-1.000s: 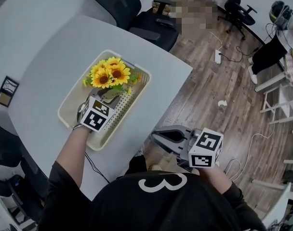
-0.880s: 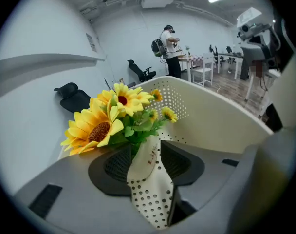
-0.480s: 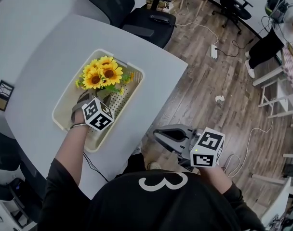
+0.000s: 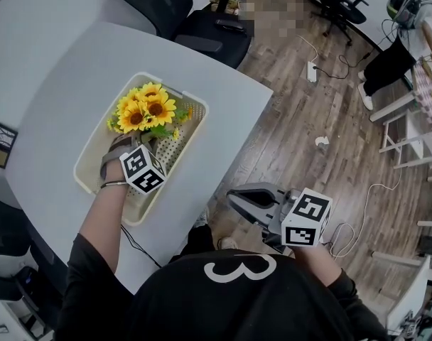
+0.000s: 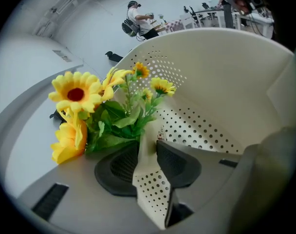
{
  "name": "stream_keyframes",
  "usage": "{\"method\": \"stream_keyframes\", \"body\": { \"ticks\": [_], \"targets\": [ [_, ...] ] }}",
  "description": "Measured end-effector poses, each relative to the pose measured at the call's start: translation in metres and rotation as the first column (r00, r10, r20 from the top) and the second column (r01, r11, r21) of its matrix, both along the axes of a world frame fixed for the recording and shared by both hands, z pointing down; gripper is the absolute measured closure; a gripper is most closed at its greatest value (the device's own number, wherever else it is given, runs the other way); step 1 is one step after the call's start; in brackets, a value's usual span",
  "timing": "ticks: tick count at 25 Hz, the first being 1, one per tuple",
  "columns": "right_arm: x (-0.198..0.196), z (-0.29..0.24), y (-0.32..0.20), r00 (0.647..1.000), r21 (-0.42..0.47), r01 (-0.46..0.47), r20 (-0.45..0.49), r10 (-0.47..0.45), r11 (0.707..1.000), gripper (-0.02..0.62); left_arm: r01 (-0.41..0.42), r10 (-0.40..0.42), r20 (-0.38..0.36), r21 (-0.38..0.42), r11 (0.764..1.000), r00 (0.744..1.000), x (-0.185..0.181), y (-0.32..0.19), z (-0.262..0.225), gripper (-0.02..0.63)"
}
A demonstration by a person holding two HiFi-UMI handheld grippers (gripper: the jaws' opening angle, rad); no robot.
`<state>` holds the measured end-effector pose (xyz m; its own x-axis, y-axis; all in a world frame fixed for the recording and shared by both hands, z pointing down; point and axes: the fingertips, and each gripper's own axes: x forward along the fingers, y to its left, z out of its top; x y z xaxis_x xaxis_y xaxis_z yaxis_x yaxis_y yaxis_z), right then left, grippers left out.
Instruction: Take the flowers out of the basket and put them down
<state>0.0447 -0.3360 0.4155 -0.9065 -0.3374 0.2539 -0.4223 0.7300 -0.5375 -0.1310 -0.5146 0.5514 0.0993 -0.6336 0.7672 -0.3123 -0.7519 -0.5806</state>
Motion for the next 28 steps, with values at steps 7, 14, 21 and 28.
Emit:
{"method": "stream_keyframes", "body": {
  "ticks": [7, 14, 21, 28],
  "targets": [
    [0.005, 0.004, 0.001, 1.000, -0.010, -0.008, 0.009, 0.008, 1.000, 0.588, -0.032, 0.032, 0.041, -0.013, 0.999, 0.999, 0.005, 0.004, 0.001, 0.506],
    [0.008, 0.002, 0.004, 1.000, -0.012, -0.014, 0.016, 0.014, 1.000, 0.588, -0.038, 0.039, 0.049, -0.013, 0.999, 0.998, 0.006, 0.011, -0.003, 0.523],
    [0.013, 0.002, 0.005, 1.000, -0.010, -0.020, 0.020, 0.021, 1.000, 0.588, 0.003, -0.001, 0.054, -0.029, 1.000, 0.999, 0.003, 0.014, -0.002, 0.526],
    [0.014, -0.004, 0.012, 1.000, 0.004, -0.007, 0.018, 0.007, 1.000, 0.586, 0.022, -0.021, 0.056, -0.009, 1.000, 0.998, 0.001, 0.021, -0.012, 0.529]
  ]
}}
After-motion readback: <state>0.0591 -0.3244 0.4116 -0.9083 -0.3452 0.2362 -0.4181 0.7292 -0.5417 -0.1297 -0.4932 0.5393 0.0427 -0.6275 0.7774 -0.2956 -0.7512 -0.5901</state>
